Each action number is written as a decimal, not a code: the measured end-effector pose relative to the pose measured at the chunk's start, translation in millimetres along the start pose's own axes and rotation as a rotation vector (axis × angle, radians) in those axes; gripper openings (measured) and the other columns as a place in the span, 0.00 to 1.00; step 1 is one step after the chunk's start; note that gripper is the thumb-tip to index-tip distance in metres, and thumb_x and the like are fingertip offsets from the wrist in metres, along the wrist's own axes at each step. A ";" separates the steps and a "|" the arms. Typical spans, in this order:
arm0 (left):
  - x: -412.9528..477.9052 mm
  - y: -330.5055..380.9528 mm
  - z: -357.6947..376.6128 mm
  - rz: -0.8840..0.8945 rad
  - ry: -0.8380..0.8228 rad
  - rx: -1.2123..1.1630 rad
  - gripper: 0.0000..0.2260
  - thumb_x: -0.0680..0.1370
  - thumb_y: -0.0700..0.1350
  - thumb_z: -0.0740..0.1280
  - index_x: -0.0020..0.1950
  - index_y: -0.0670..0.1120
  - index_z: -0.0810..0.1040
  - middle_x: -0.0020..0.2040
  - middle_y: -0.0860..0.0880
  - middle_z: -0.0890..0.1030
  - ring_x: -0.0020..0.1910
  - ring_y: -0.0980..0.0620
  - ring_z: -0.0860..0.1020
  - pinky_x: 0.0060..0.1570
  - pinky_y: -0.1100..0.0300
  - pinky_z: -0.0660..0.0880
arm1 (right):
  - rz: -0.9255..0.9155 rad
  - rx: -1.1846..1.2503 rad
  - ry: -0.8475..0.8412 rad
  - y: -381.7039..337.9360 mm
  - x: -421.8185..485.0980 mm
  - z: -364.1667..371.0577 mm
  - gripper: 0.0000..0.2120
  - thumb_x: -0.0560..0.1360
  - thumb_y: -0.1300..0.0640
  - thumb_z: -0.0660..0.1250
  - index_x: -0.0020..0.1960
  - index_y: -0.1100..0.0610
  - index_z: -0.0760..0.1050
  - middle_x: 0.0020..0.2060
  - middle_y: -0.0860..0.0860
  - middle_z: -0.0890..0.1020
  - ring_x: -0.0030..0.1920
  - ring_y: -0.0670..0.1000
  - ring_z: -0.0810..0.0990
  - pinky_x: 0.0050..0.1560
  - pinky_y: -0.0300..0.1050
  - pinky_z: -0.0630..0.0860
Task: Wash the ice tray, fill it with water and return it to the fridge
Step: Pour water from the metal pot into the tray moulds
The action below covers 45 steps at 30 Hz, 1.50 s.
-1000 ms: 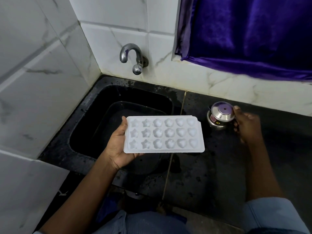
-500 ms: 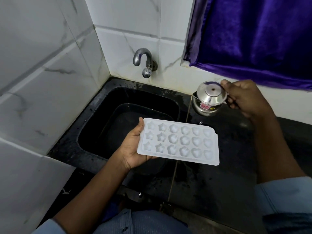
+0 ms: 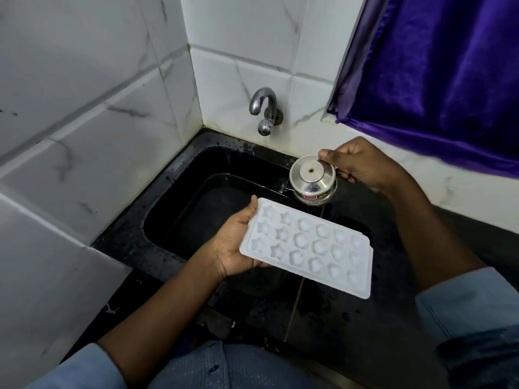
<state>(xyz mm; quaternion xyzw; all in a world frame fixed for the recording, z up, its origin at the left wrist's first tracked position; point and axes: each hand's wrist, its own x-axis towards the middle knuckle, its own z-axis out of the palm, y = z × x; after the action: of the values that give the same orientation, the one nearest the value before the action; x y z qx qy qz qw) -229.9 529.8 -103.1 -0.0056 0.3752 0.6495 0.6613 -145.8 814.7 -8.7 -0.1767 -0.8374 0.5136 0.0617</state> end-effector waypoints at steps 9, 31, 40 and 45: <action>0.9 8.0 -0.3 -0.004 -0.007 -0.017 0.35 0.81 0.72 0.57 0.62 0.45 0.88 0.67 0.41 0.83 0.65 0.39 0.83 0.74 0.34 0.69 | -0.047 -0.140 -0.133 -25.0 11.2 5.1 0.24 0.77 0.39 0.73 0.34 0.58 0.83 0.24 0.50 0.67 0.26 0.47 0.64 0.26 0.37 0.64; -1.8 6.2 4.3 0.023 -0.022 -0.038 0.37 0.81 0.72 0.57 0.72 0.44 0.81 0.73 0.39 0.78 0.74 0.35 0.75 0.74 0.33 0.68 | -0.126 -0.319 -0.239 -64.3 10.1 16.6 0.33 0.79 0.45 0.72 0.31 0.70 0.65 0.26 0.56 0.63 0.25 0.50 0.61 0.28 0.40 0.60; -2.5 6.0 5.7 0.012 -0.028 -0.026 0.36 0.82 0.72 0.57 0.68 0.45 0.84 0.73 0.39 0.79 0.73 0.36 0.76 0.76 0.33 0.66 | -0.131 -0.333 -0.219 -62.4 11.3 14.7 0.29 0.79 0.46 0.73 0.27 0.61 0.68 0.20 0.46 0.66 0.22 0.43 0.63 0.26 0.32 0.62; -3.8 5.9 7.8 0.006 -0.021 -0.046 0.36 0.82 0.72 0.57 0.73 0.44 0.80 0.74 0.38 0.78 0.75 0.34 0.74 0.75 0.32 0.66 | -0.135 -0.361 -0.210 -62.9 10.7 15.1 0.31 0.78 0.44 0.73 0.28 0.65 0.69 0.21 0.48 0.67 0.23 0.45 0.63 0.27 0.34 0.63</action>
<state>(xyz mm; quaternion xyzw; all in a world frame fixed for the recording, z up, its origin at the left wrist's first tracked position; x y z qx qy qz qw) -230.7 531.4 -92.8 -0.0127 0.3532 0.6600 0.6630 -174.7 780.1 38.9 -0.0740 -0.9276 0.3654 -0.0241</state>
